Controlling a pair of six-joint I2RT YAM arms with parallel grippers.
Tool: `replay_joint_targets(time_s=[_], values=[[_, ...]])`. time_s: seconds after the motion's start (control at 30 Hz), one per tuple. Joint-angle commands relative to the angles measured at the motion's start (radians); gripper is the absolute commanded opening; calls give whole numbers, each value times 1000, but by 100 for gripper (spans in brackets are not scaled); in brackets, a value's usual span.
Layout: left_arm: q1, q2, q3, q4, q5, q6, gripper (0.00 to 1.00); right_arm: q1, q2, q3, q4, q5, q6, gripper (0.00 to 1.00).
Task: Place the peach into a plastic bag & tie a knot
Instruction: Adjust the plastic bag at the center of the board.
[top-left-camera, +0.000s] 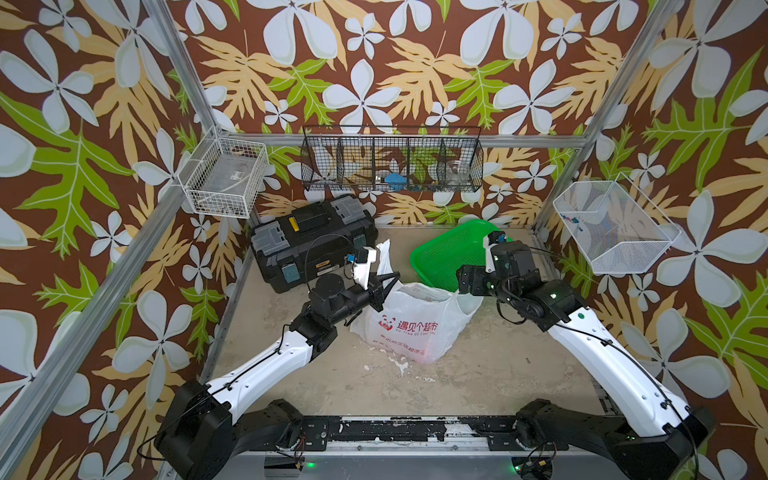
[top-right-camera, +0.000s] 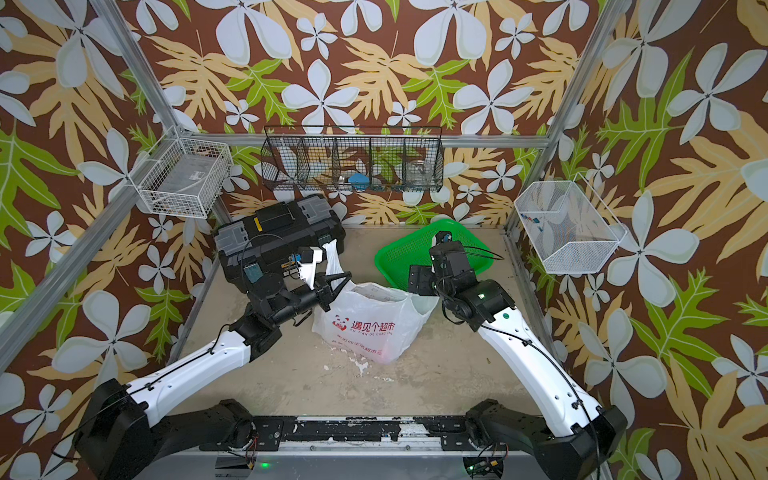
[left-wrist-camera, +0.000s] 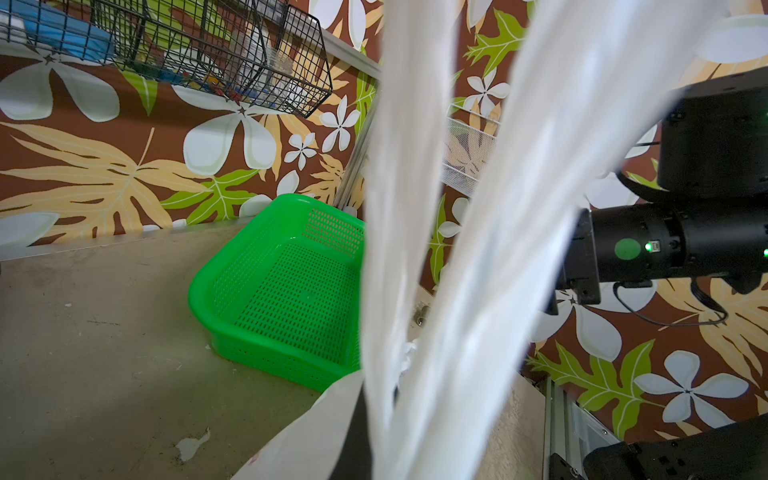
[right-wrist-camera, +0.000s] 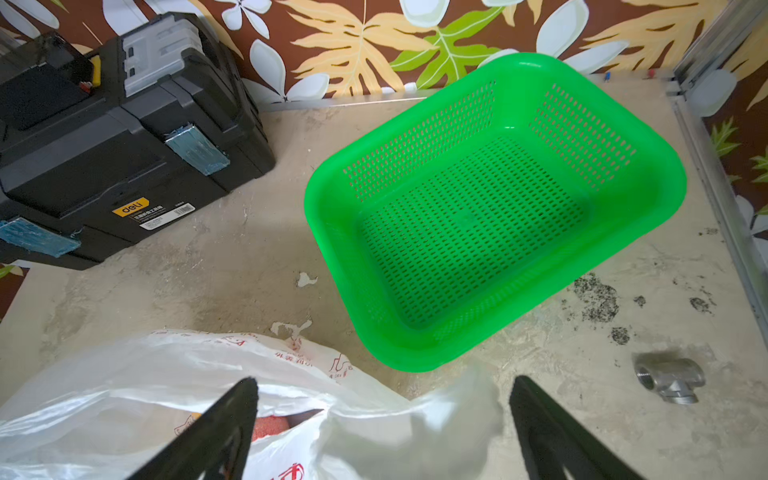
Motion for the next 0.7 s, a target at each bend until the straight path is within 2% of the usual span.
replay_joint_targets(time_s=[0.0, 0.13, 0.33, 0.67], values=[[1, 6, 2, -1, 4, -8, 0, 2, -24, -44, 28, 34, -48, 95], [1, 8, 6, -3, 16, -12, 0, 27, -37, -110, 110, 37, -43, 95], [1, 5, 9, -23, 27, -11, 0, 38, 2, -127, 231, 42, -71, 92], [1, -2, 12, -36, 27, -5, 0, 40, 61, -140, 292, 30, -74, 91]])
